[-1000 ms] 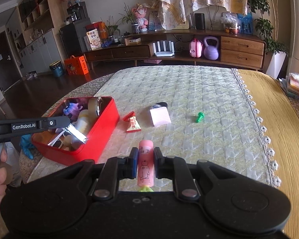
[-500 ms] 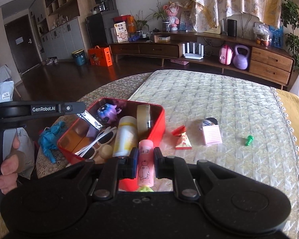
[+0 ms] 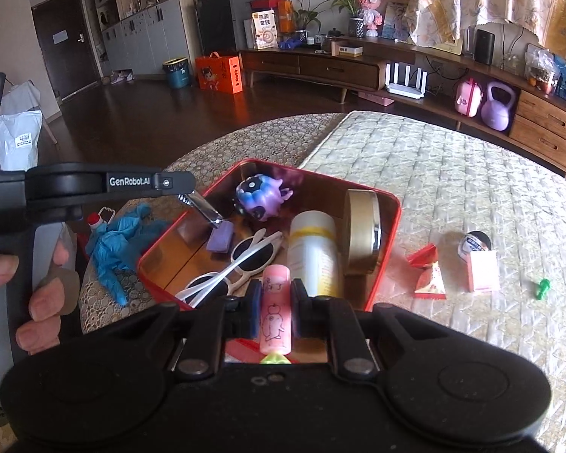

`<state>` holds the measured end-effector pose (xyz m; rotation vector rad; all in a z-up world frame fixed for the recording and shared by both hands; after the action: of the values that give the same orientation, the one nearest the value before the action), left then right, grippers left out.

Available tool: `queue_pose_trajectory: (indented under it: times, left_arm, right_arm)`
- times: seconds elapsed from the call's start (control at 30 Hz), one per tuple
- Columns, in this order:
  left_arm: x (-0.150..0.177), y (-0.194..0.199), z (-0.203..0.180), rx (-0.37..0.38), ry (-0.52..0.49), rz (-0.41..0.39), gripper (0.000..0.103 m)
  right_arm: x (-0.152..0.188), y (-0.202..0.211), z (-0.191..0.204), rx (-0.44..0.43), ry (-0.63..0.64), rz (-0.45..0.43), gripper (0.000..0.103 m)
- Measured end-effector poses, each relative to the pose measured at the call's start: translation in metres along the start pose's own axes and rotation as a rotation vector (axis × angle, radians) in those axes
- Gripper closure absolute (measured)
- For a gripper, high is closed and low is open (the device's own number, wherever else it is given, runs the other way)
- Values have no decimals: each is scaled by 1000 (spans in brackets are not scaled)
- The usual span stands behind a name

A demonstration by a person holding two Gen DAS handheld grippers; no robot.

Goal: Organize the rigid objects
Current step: 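Drop the highlighter into the red tin with the right tool while the left tool drops the clipper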

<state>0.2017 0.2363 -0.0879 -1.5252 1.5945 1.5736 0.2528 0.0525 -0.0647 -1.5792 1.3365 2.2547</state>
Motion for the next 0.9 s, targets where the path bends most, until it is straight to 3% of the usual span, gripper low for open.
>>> queue_pose_trajectory:
  times: [0.57,0.9]
  left_arm:
    - [14,-43,-7,36,-6,45,99]
    - [25,-50,-6,14,-33,102,99]
  right_arm:
    - [14,-34,-2,27,-9,66,88]
    - [17,-19,-2,14,-20,51,78]
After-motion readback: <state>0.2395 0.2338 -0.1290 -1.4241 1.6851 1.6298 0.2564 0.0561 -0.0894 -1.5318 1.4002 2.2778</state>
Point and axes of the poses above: each gripper's, at about its wrist camera, not at the fingertips, and y roughly against the way its jaws point, z to its left, x to its underside, the point moved 5 cm from there along -y, roughly the way its jaws point, and after that the axes turned 10 degrees about -z, right-handed, at the moved point
